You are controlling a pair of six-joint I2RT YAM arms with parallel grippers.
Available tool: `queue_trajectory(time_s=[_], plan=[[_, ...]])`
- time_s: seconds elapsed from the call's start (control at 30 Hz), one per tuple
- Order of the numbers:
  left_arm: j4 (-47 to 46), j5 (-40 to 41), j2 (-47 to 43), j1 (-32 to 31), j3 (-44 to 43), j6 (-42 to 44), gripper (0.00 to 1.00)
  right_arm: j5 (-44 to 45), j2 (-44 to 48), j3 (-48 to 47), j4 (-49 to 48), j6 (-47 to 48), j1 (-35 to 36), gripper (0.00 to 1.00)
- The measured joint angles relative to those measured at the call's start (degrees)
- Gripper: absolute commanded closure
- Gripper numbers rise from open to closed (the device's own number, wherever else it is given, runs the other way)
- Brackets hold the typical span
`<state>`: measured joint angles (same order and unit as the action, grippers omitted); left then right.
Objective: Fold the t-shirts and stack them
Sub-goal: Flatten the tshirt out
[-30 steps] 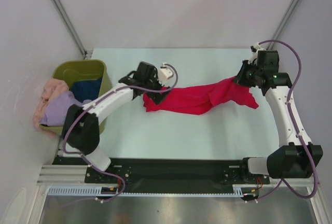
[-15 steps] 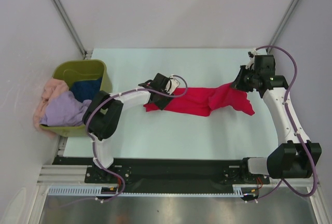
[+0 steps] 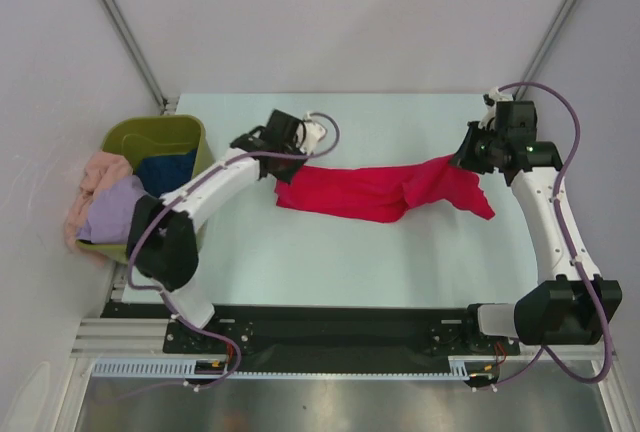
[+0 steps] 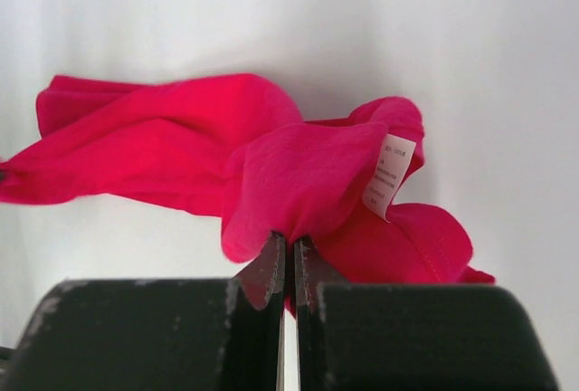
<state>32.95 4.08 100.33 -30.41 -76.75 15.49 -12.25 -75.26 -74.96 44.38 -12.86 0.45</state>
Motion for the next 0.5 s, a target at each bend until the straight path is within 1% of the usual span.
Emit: queue_trajectory(time_s=[0.07,0.13,0.33,0.43,0.5], plan=[[4.00,-1.86,-3.69,1.86,-3.69,0.02,1.00,-0.26,0.52,-1.77,0.94,0.63,-0.59,1.00],[8.61,-3.80,-8.39,4.42,-9.38,0.11,1.00,-0.94,2.10,-2.91,1.05,1.46,-1.20,1.00],[18.10,-5.46,-20.74,11.21,-26.08,1.38,1.00,-5.46,14.62,-3.56,0.63,2.86,-1.68,1.00],[20.46,-5.75,-26.14,11.93,-30.18,1.55,0.99,-7.43,21.00,-3.02,-0.35,1.64,-1.68,1.00],[20.79,-5.84,-27.85,12.07,-30.99,1.55,1.00,-7.61,23.96,-0.96,-1.60,0.17,-1.68,1.00]])
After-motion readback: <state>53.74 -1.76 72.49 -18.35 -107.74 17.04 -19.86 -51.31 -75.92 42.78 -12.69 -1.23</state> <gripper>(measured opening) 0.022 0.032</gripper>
